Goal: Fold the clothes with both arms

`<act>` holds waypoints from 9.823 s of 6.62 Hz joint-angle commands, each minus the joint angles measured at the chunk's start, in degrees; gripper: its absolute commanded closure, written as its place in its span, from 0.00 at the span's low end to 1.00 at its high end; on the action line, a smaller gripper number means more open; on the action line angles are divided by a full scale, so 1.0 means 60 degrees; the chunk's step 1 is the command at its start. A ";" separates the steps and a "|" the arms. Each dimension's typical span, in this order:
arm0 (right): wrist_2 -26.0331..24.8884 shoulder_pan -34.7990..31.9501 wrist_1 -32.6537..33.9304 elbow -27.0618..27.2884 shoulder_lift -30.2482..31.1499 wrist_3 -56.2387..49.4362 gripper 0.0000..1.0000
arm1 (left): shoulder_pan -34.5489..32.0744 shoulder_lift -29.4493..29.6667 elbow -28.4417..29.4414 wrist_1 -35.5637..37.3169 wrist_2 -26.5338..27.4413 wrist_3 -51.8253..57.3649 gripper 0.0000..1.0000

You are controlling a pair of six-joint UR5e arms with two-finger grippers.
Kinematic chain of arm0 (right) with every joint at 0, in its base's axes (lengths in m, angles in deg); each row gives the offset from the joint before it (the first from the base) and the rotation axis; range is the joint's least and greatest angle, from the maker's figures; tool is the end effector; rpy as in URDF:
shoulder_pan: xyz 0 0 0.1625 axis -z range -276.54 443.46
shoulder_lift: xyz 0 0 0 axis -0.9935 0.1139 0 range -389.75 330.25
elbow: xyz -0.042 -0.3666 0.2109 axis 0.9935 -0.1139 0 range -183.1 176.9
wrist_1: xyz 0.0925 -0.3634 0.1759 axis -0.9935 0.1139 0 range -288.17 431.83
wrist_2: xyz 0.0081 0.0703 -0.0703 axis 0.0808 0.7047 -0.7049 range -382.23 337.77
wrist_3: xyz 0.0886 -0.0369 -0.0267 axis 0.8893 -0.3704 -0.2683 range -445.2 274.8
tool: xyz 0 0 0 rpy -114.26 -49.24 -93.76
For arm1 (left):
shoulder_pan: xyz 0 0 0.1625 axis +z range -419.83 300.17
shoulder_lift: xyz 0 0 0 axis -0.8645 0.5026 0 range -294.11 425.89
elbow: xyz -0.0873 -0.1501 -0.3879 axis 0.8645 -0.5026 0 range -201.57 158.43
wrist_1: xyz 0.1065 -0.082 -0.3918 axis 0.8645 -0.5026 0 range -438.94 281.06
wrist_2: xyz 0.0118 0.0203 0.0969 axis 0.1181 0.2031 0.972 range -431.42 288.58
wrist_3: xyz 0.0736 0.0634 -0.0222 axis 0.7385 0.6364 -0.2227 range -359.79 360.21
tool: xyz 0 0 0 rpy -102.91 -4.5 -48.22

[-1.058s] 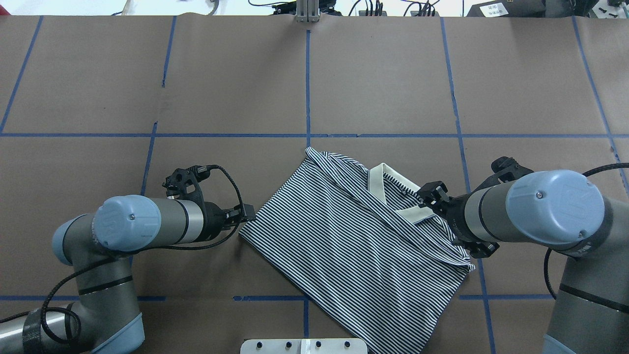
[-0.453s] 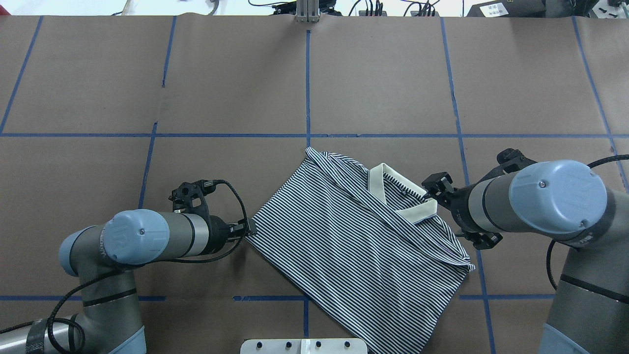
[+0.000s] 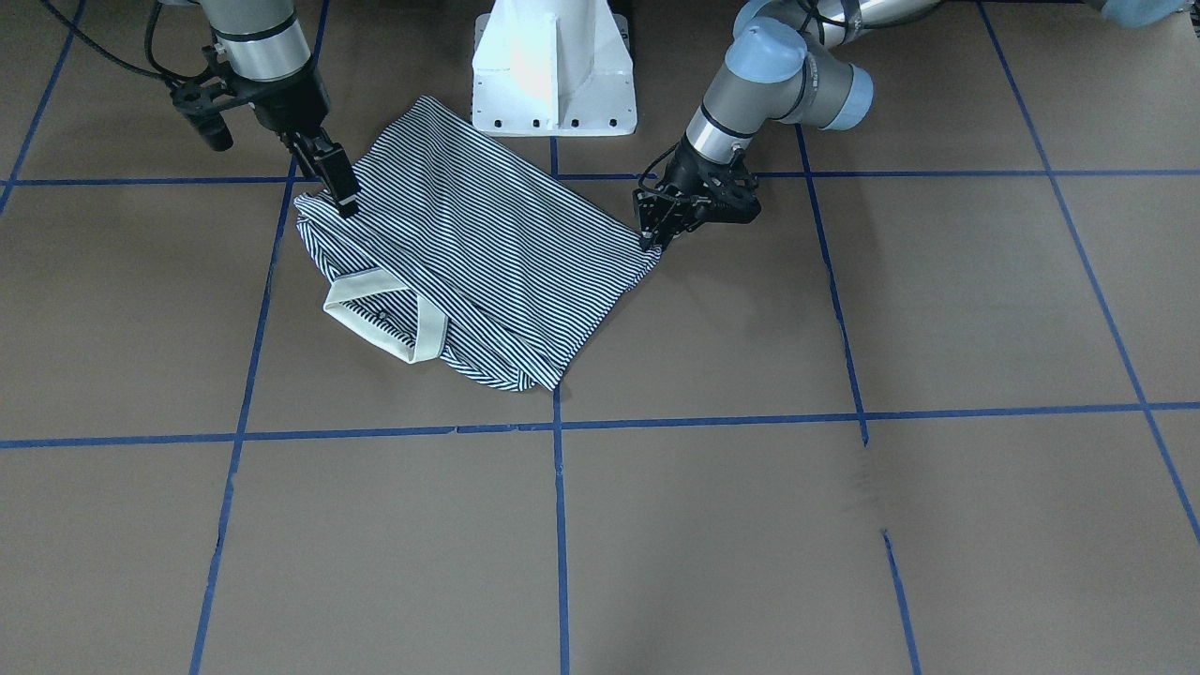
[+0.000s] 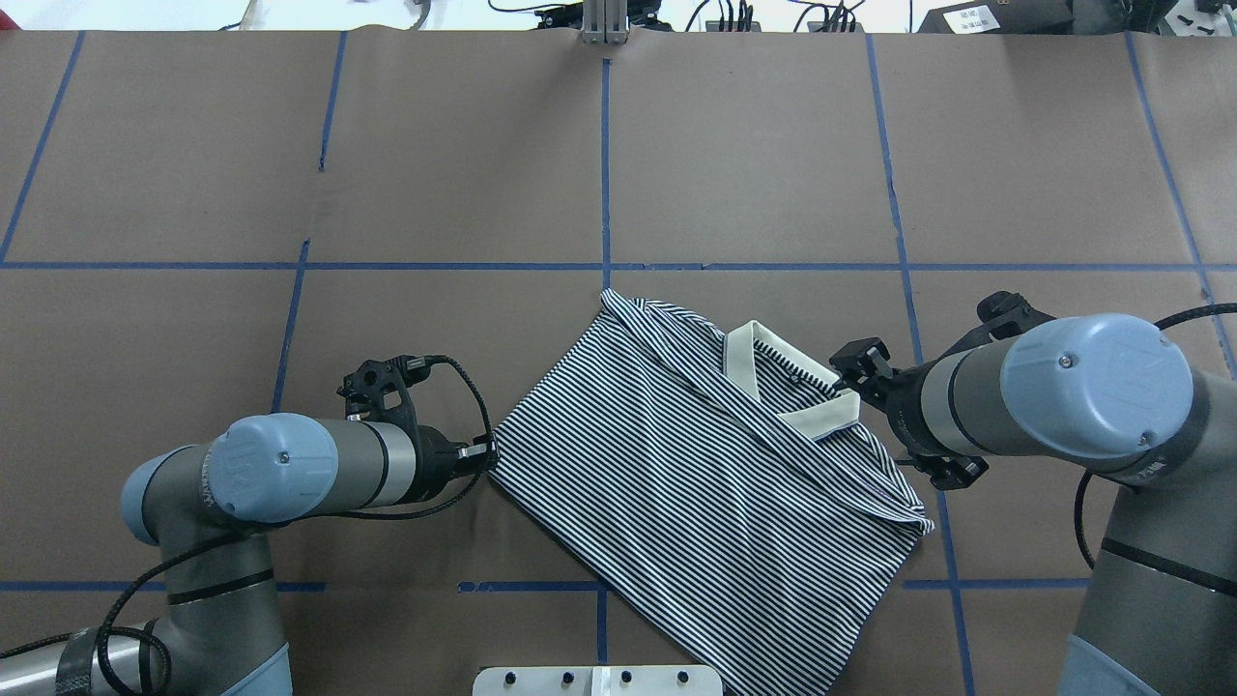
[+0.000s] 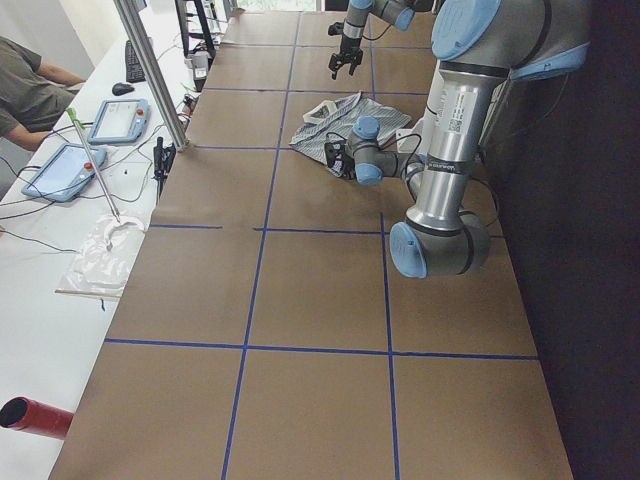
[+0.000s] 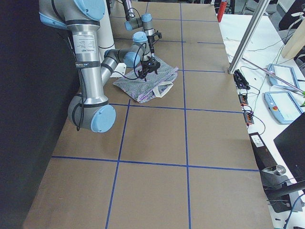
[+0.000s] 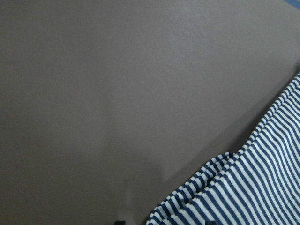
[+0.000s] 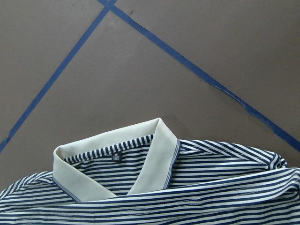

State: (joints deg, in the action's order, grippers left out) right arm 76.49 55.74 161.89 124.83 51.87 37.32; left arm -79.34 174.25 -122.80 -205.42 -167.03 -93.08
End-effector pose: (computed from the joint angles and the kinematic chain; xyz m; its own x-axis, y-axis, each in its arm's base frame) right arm -0.3636 -0.3247 0.2955 0.3212 0.7689 0.5528 -0.6351 0.6079 -0.4766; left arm 0.5299 -0.3188 0.3213 0.3675 -0.1909 -0.9102 0.2698 0.9585 -0.0921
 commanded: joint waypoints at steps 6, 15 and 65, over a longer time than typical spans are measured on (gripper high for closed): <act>0.0027 -0.0257 0.0003 -0.0052 0.0019 0.0000 0.00 | -0.2525 0.2228 0.2249 0.0660 0.0069 0.3137 1.00; 0.0100 0.0470 -0.0289 -0.3787 -0.4182 -0.2882 0.00 | -0.5609 0.2236 0.3535 -0.0396 -0.2037 0.5427 0.41; -0.0092 -0.0100 -0.0641 -0.2593 -0.3315 -0.0512 1.00 | -0.0926 0.0697 -0.3016 0.4102 0.0553 -0.1411 1.00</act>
State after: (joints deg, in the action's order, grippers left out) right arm 75.23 60.25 158.19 111.70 34.09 34.46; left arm -79.94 174.74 -143.57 -182.01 -163.45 -106.67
